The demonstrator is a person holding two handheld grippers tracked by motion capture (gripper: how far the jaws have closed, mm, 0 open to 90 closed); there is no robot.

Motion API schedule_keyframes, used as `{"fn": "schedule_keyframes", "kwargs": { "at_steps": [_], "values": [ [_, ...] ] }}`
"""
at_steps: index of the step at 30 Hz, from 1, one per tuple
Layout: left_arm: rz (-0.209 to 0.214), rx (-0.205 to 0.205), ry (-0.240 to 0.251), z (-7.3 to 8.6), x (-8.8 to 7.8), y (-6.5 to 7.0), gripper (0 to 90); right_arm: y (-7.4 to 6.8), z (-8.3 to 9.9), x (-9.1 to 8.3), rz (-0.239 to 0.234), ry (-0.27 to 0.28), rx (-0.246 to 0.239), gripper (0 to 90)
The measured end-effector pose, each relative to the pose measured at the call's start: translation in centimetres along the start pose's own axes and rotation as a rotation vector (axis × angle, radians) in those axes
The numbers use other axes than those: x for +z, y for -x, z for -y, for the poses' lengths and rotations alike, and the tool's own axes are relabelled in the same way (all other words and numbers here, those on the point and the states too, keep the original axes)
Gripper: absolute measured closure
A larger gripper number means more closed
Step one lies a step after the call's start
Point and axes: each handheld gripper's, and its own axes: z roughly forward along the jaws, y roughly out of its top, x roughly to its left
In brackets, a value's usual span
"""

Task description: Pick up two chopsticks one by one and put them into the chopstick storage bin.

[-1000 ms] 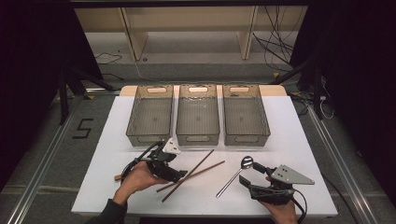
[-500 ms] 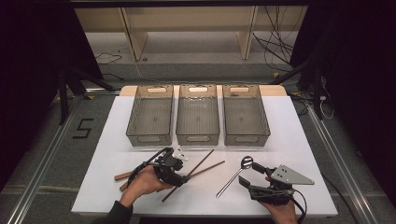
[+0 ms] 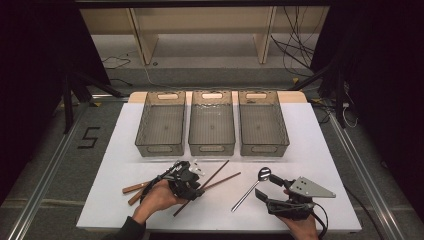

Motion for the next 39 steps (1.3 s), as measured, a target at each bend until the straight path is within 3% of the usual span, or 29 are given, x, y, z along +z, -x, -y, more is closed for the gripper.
{"fn": "schedule_keyframes", "kwargs": {
  "at_steps": [15, 39],
  "values": [
    [-0.030, 0.003, -0.019, 0.09, 0.69, 0.10, 75.9, 0.02, 0.01, -0.01, 0.002, -0.004, 0.000, 28.8],
    [0.007, -0.016, -0.002, 0.19, 0.21, -0.48, 84.3, 0.03, 0.02, 0.05, 0.003, -0.005, 0.000, 28.9]
  ]
}}
